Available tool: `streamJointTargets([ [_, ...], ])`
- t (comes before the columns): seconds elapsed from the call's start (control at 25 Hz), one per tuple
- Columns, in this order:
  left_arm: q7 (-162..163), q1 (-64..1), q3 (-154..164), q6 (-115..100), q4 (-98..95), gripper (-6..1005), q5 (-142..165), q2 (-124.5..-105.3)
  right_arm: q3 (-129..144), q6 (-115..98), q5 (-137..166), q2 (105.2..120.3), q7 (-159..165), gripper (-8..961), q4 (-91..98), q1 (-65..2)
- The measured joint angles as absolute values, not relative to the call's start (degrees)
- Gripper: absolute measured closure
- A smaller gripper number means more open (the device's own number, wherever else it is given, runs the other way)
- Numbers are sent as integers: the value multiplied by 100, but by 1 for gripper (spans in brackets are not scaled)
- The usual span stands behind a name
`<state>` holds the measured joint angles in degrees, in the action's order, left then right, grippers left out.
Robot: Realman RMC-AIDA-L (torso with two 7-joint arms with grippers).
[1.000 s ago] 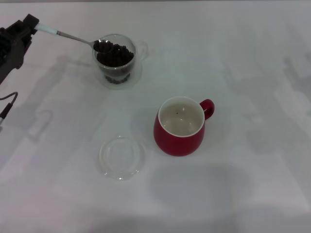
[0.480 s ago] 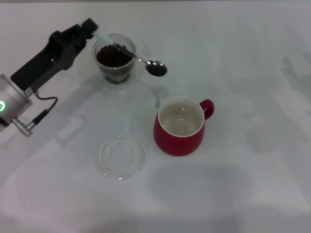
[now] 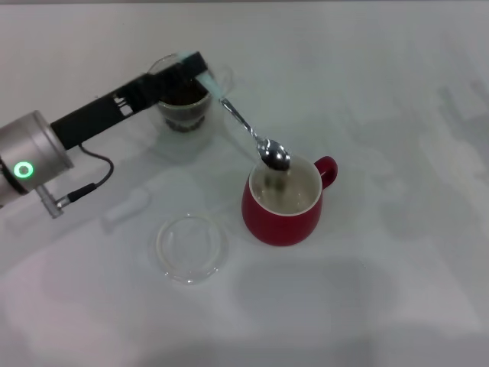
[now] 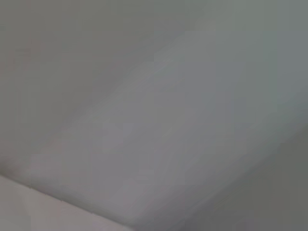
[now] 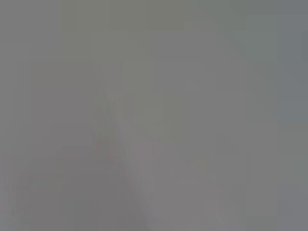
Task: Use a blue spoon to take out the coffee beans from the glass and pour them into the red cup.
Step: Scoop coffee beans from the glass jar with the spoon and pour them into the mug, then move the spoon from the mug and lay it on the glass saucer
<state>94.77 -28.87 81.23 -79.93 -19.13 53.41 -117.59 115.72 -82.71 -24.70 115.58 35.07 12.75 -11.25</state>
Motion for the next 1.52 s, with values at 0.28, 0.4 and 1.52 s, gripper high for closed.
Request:
streamJointTargets([
  [0.28,8439,-3229,8130,-7982,-1990,876,5701,-11761,11593,-8297,-2470,11558,3630,213,1283,-1113],
  [0.4,8032,-3322,8137,-7989,-2037,876,5757,-11801,11593,-8341,-2470,11558,3725,213,1283,-1086],
  [1.52,9354,-1077,8132,-8719,-1062,877,4140,-11590,11567,-8101,-2477,11541,3735,213,1234,-1380],
])
